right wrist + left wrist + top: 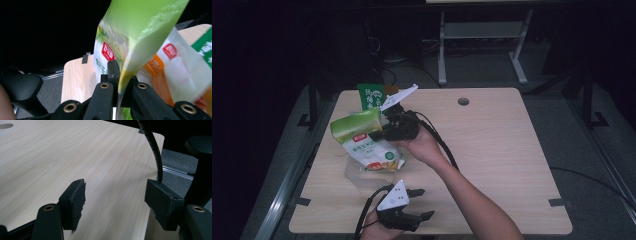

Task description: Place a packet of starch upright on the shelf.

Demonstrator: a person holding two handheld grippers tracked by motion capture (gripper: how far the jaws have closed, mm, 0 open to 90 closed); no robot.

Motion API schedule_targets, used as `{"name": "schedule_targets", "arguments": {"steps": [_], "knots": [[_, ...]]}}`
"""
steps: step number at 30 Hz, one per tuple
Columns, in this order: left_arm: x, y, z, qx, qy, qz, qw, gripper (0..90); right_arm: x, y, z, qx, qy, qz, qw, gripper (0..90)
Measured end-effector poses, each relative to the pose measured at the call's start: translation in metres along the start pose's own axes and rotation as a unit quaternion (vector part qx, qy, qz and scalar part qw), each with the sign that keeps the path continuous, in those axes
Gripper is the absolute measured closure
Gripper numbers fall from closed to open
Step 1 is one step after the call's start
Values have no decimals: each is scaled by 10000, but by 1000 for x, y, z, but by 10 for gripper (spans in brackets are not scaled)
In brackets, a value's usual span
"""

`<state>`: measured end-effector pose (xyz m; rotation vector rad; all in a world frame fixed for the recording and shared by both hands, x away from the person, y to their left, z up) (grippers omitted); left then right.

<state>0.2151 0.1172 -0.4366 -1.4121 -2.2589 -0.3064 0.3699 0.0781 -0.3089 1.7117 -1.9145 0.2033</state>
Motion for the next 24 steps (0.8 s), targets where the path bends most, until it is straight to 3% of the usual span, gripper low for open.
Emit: {"name": "schedule_targets", "arguments": {"steps": [7,13,19,24], "knots": [[9,2,4,-7,-37,-117,9999,317,-28,1,-5,26,84,-231,9997,894],[11,2,7,-19,-39,-142,9999,314,-54,-2,1,-24,71,-532,9986,893],[10,2,8,-8,-35,-104,9999,311,-67,-8,20,-107,271,-473,9985,888],[9,2,8,-17,-13,-100,9999,311,-63,-12,36,-189,361,-476,9980,850]]}}
Point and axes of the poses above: each handheld gripper's, and its own axes: x roughly backward along the jaws, z roughly out of its underside, y roughly to its left, the point moved 3 cm from there along -x, roughly forward along the jaws, and after that the axes turned 3 degrees about -z, right-handed, at the moved point
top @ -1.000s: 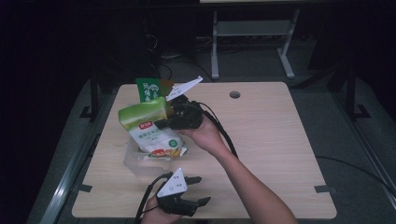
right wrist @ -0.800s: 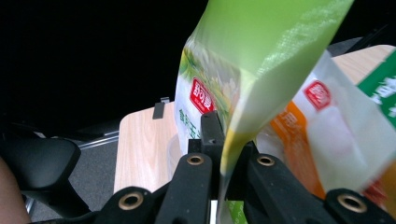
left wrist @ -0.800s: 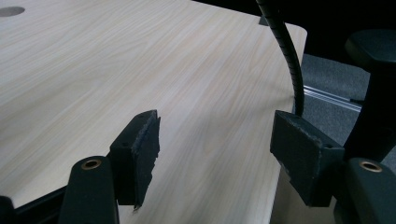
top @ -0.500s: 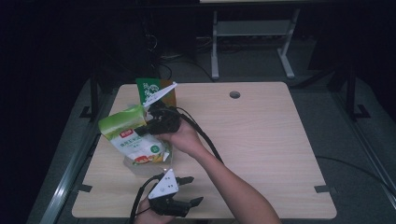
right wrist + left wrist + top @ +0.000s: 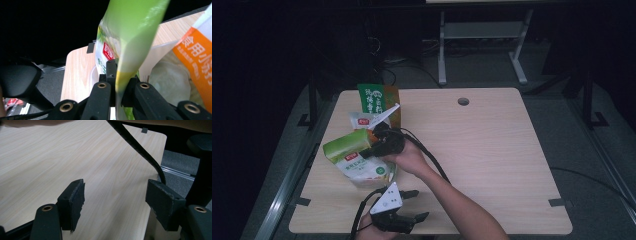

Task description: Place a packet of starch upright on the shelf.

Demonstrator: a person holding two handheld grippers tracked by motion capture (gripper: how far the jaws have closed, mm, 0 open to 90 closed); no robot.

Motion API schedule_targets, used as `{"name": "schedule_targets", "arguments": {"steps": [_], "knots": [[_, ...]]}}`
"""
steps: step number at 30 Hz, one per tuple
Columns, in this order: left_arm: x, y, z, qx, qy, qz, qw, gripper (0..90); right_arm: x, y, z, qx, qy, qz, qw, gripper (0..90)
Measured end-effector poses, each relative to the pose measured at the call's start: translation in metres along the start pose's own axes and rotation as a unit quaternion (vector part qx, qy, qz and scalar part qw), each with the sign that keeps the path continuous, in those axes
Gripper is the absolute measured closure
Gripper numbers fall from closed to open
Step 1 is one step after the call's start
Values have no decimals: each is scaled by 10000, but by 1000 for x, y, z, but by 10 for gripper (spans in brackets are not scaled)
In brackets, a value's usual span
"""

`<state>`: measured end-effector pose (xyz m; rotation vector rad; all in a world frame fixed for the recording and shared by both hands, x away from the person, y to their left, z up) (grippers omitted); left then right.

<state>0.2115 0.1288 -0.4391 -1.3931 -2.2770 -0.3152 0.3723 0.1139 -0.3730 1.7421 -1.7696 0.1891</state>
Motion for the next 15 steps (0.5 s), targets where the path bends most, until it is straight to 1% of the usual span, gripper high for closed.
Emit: {"name": "schedule_targets", "arguments": {"steps": [1,4,6,8,10,13,14,15], "knots": [[0,0,0,7,-6,-4,10000,310,2,0,2,45,55,28,10000,847],[-1,1,0,20,-7,-15,10000,310,6,1,7,46,187,105,9998,847],[-1,1,0,29,-6,-20,10000,310,8,0,13,99,297,171,9994,853],[-2,2,0,44,8,-28,10000,310,10,-2,19,68,305,181,9993,851],[-3,3,1,50,26,-34,10000,308,13,-3,23,-18,299,168,9994,836],[-5,3,1,50,36,-45,10000,306,18,-4,26,-33,285,201,9994,762],[-5,3,1,71,46,-46,10000,305,20,-4,26,-20,271,207,9994,727],[-5,4,1,83,58,-54,9999,304,23,-4,27,-59,232,210,9995,682]]}}
Point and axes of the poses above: each handheld gripper's, and its own axes: x roughly backward along the jaws, z roughly out of its underside, y roughly to its left, the point moved 3 cm from there along -x, roughly forward along the jaws, and after that the axes turned 3 degrees about -z, right-handed, at the moved point
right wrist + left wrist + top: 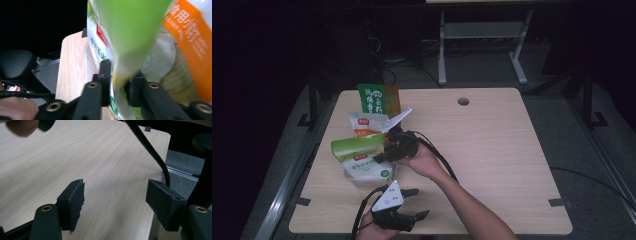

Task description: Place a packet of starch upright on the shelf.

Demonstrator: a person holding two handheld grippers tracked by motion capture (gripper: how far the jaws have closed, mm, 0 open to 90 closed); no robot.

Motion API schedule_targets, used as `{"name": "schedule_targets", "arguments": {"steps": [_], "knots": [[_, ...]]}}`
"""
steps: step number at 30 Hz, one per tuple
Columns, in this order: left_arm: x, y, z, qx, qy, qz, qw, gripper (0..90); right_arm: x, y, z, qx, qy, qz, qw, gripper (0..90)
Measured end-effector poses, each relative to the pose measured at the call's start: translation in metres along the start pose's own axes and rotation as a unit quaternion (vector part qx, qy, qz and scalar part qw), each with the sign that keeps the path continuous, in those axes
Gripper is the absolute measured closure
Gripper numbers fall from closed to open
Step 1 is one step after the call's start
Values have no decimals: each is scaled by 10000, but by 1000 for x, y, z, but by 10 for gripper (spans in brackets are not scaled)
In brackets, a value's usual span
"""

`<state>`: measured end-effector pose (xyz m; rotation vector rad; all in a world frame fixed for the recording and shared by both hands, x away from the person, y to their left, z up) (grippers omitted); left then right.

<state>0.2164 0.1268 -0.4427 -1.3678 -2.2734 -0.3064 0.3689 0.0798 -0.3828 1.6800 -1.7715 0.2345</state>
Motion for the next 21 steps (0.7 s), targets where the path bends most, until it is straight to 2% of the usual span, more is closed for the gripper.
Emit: {"name": "schedule_targets", "arguments": {"steps": [7,12,21], "knots": [[-3,7,-1,-2,83,-28,10000,294,25,-5,15,-319,-246,125,9991,540],[-6,9,0,88,136,-41,9999,288,41,-9,26,-423,-294,206,9985,513],[-8,11,0,48,191,-18,9998,285,67,-14,39,-509,-353,473,9970,474]]}}
Point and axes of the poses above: each handheld gripper's, and its own axes: x roughly backward along the jaws, z roughly out of its underside, y roughly to its left, the point moved 3 cm from there along -x, roughly forward along the jaws, and after that the axes turned 3 degrees about -z, right-handed, at the moved point
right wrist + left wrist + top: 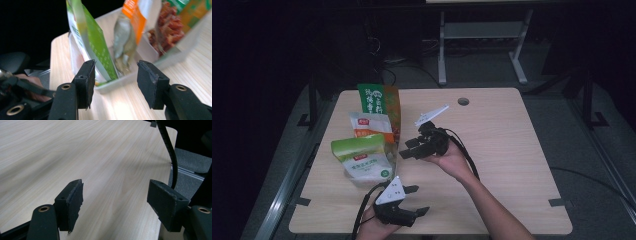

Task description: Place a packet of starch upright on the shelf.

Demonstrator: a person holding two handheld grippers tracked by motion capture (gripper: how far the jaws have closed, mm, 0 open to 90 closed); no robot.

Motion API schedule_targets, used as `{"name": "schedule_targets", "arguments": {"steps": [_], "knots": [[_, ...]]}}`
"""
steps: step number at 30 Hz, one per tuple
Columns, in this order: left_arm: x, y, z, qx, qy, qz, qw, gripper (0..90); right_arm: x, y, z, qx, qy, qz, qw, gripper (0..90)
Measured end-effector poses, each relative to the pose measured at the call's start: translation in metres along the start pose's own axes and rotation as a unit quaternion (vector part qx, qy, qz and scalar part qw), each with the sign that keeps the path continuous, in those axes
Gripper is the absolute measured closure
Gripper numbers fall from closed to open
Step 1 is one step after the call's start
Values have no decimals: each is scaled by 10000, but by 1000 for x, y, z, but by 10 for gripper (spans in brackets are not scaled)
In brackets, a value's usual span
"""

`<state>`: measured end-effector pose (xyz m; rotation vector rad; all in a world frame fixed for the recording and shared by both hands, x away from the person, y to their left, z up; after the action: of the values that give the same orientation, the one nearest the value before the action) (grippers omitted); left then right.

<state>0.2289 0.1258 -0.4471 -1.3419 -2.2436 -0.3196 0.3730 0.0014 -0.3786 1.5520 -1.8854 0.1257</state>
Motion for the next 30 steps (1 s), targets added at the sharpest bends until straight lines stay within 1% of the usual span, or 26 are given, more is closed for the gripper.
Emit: {"name": "schedule_targets", "arguments": {"steps": [2,6,7,8,9,12,15,17,21,22,23,26,30], "knots": [[0,1,0,17,-7,14,10000,285,6,-2,3,-63,20,57,10000,468],[0,2,-1,55,-44,6,10000,284,16,-5,10,-63,43,190,9998,461],[0,2,-1,65,-50,13,10000,283,19,-5,12,-114,61,216,9997,456],[0,2,-1,70,-53,15,10000,283,21,-6,14,-131,61,250,9996,456],[0,3,-1,19,-42,4,10000,283,24,-7,16,-142,42,260,9996,455],[1,3,-1,82,-42,10,10000,283,31,-9,22,-160,42,358,9992,446],[1,3,-1,66,-35,8,10000,282,39,-10,27,-228,-12,412,9989,441],[0,3,-1,65,-22,13,10000,282,43,-11,31,-217,5,461,9987,439],[-1,2,-1,78,-59,22,9999,282,52,-12,41,-284,23,547,9981,433],[-1,2,-1,75,-54,23,10000,282,54,-13,44,-296,22,564,9980,430],[-1,3,-1,24,-46,18,10000,282,57,-13,47,-317,24,587,9978,426],[-1,3,-1,67,-13,27,10000,281,63,-14,55,-395,21,654,9971,424],[-1,4,0,52,38,23,10000,280,72,-16,68,-490,23,733,9961,419]]}}
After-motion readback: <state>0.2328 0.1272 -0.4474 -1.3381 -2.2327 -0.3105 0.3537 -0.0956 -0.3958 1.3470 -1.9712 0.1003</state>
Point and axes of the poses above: each handheld gripper's, and its own axes: x roughly backward along the jaws, z roughly out of its underside, y roughly to its left, the point moved 3 cm from there along -x, roughly forward along the jaws, and after that the axes turned 3 degrees about -z, right-handed, at the moved point
